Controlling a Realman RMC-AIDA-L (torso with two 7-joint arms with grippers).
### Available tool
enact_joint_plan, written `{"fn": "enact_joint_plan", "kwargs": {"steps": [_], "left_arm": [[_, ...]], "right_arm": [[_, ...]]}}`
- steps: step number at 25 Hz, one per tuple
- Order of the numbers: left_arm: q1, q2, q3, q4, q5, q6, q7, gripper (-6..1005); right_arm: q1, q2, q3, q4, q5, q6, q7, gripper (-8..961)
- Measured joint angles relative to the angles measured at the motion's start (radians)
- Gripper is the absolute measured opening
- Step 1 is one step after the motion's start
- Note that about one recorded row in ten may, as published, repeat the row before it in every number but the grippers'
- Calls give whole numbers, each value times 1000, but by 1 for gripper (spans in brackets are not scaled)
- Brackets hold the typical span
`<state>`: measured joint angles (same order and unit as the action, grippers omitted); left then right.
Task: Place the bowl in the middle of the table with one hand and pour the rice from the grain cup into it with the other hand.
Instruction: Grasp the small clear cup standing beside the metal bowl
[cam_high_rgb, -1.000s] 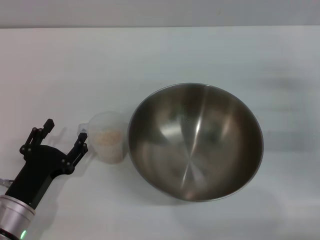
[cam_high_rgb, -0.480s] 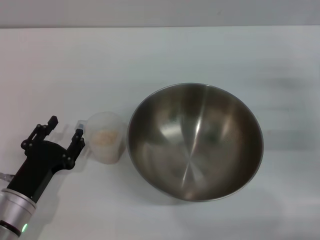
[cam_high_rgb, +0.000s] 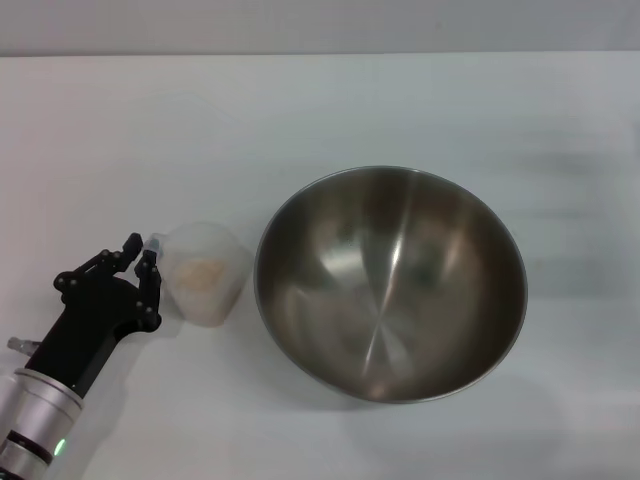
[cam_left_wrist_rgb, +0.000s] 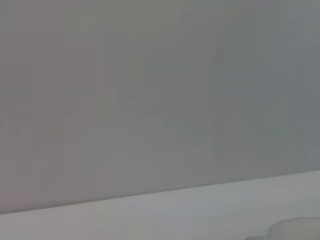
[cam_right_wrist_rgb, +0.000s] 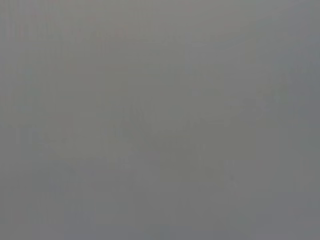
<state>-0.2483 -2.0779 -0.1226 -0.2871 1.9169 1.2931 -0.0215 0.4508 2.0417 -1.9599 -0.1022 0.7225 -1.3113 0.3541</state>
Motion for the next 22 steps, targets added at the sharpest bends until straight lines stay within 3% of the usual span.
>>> {"fn": "enact_joint_plan", "kwargs": {"steps": [2,4,16,22], "left_arm": [[-2,0,0,-4,0,0,0,302],[-5,0,0,-8,0,1,-1,83],[-35,-2,-72,-11,-1,5,41,22],[-69,-2,-88,-50,0,99,322,23]], "right_arm": [[2,0,0,-1,0,0,0,467],[5,0,0,-1,0,1,0,467],[10,2,0,-2,0,11,0,466],[18,0,6,2,1,11,0,467]]}}
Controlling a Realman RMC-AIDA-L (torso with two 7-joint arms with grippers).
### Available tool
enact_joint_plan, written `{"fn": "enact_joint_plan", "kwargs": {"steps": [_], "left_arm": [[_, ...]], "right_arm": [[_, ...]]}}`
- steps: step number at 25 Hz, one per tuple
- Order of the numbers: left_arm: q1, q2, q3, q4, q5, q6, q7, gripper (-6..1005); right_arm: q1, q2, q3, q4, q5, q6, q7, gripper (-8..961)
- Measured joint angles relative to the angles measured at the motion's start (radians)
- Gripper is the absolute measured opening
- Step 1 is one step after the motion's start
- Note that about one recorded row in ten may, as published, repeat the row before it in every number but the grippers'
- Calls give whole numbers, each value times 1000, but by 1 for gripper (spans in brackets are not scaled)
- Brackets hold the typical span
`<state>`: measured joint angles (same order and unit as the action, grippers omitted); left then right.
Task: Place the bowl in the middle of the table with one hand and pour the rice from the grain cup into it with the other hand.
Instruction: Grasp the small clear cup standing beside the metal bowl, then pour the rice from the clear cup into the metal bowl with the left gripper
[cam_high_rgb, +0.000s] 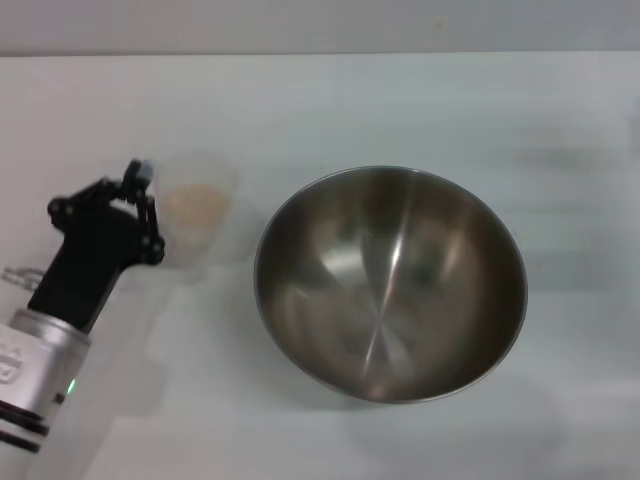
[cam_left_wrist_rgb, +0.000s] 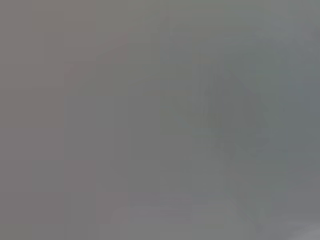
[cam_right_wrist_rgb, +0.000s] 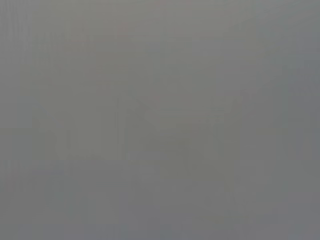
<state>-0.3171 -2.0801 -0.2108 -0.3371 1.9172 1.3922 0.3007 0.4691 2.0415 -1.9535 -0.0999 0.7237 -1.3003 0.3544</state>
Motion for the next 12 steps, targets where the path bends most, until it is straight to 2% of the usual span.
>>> {"fn": "enact_joint_plan", "kwargs": {"steps": [6,12], "left_arm": [[-65,0,13,-7,23,152,296,23],[-117,0,15,-10,174,202,605,22]], "right_arm": [[12,-4,5,1,0,1,0,467],[30,-10,9,-1,0,25,0,466]]}}
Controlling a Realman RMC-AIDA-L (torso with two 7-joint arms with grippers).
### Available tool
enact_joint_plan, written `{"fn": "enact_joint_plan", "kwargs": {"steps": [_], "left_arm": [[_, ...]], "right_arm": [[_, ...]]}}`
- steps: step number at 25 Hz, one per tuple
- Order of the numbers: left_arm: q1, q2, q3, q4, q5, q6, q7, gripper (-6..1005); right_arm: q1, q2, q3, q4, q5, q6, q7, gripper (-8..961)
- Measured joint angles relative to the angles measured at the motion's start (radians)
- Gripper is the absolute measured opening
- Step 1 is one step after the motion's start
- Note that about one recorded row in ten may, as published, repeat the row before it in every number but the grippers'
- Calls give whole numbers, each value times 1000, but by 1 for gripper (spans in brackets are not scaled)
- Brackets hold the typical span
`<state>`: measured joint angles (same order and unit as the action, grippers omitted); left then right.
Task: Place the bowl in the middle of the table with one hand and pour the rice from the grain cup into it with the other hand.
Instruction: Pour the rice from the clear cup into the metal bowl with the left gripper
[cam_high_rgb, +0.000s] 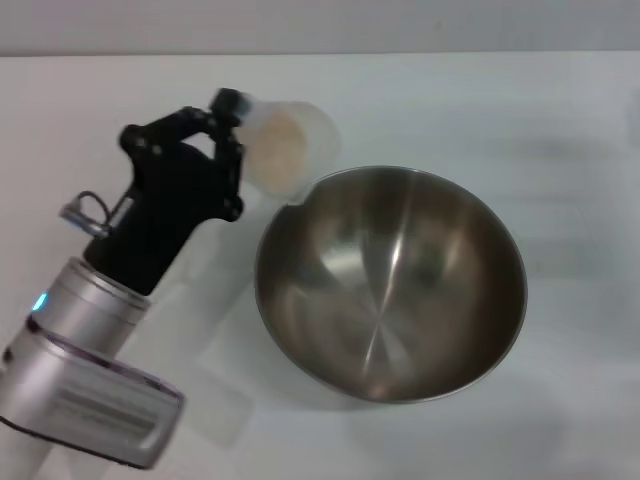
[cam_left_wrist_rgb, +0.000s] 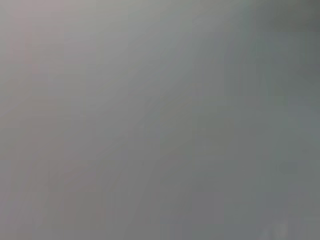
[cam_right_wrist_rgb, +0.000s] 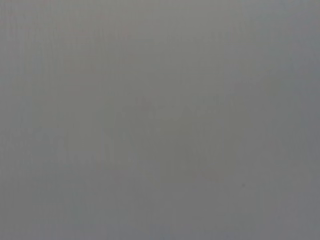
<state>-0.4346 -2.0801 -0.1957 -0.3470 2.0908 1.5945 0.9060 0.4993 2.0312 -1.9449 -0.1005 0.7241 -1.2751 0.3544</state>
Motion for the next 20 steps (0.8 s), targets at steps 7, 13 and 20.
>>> {"fn": "enact_joint_plan", "kwargs": {"steps": [7,13,20], "left_arm": [[-16,0,1,-2,116,-3,289,23],[-15,0,7,-3,209,-40,551,23],[-14,0,20,-12,223,-93,846,22]], "right_arm": [[14,0,0,0,0,17,-8,466],[21,-2,0,2,0,37,-22,467],[24,-5,0,8,-1,47,-25,467]]}}
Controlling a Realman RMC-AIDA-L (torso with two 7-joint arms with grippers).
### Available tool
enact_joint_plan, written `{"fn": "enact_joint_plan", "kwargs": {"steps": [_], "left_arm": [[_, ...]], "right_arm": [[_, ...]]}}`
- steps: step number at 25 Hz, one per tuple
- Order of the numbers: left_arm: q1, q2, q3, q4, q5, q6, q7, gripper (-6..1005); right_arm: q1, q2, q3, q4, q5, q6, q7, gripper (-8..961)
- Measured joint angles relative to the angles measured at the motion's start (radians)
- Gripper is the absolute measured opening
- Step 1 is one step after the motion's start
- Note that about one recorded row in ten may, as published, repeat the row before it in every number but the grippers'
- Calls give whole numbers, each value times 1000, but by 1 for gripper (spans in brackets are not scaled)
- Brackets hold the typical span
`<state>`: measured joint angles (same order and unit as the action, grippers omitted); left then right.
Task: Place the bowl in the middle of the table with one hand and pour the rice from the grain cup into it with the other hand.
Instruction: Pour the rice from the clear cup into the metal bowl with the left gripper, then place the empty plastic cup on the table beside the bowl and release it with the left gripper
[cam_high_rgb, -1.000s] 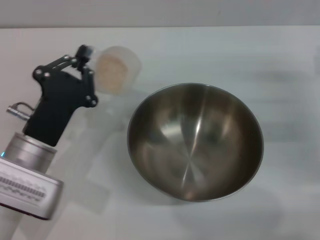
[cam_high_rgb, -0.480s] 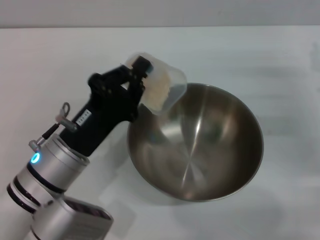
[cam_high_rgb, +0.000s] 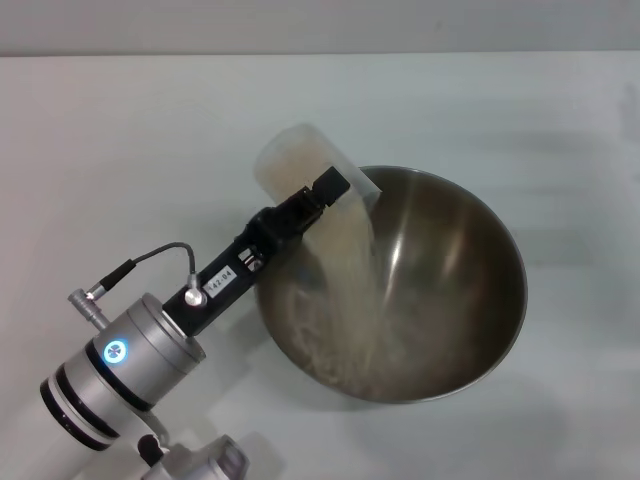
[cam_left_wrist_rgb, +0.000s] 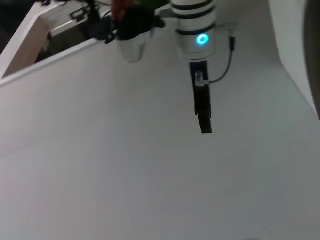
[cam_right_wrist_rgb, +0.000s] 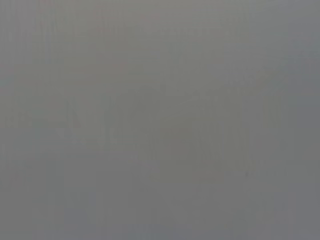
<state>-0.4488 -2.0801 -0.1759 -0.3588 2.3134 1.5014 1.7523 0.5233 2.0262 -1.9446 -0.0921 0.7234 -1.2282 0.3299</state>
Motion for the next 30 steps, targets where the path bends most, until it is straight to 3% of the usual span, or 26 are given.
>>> {"fn": "enact_joint_plan", "kwargs": {"steps": [15,30], "left_arm": [[-1,0,32,-4,24,-6,302,23],[1,0,40,0,28,-6,322,22]], "right_arm": [[3,-3,10,2,1,18,-23,467],[3,-3,9,2,1,18,-23,466]]}}
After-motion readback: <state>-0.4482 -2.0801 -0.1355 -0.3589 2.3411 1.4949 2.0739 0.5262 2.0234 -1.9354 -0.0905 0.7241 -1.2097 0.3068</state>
